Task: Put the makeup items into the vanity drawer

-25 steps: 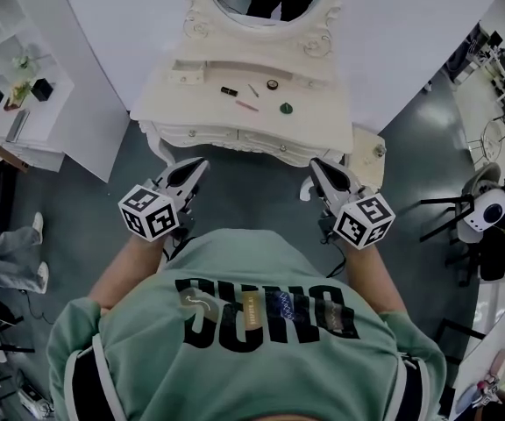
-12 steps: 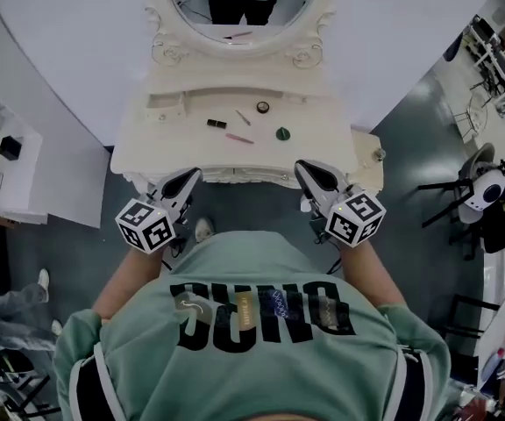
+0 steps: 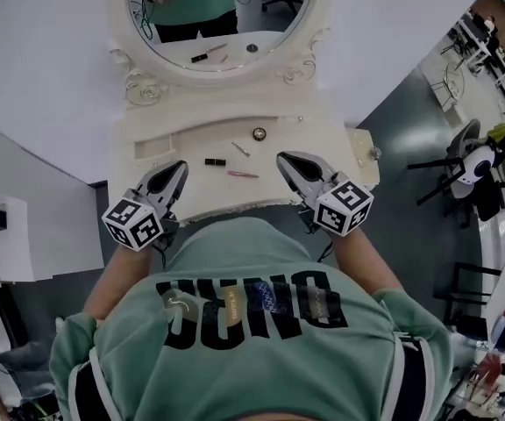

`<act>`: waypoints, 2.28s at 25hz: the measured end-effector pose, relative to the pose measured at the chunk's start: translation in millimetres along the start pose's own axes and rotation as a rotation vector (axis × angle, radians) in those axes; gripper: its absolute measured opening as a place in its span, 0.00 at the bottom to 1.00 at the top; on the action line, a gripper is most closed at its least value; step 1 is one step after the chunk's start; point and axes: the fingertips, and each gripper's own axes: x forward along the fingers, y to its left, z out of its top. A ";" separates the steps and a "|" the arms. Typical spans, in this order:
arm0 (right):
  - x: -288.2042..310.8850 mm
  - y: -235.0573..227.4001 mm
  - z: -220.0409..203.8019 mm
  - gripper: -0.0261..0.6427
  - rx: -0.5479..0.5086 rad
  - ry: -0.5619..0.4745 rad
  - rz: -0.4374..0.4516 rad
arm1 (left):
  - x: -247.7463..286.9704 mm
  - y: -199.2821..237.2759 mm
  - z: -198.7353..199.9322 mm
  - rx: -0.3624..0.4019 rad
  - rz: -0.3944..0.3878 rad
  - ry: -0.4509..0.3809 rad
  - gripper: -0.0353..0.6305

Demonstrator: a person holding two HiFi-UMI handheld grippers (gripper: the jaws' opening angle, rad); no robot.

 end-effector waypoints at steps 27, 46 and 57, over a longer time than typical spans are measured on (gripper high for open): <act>33.2 -204.5 -184.4 0.17 -0.030 0.513 0.030 | 221.6 -6.0 -128.1 -0.040 0.042 0.241 0.06; 28.8 -217.9 -314.5 0.05 -0.072 0.856 -0.097 | 240.9 -1.8 -194.1 -0.027 0.000 0.363 0.06; 27.3 -212.4 -267.3 0.05 -0.005 0.745 -0.076 | 224.4 -0.2 -180.3 -0.046 0.047 0.314 0.06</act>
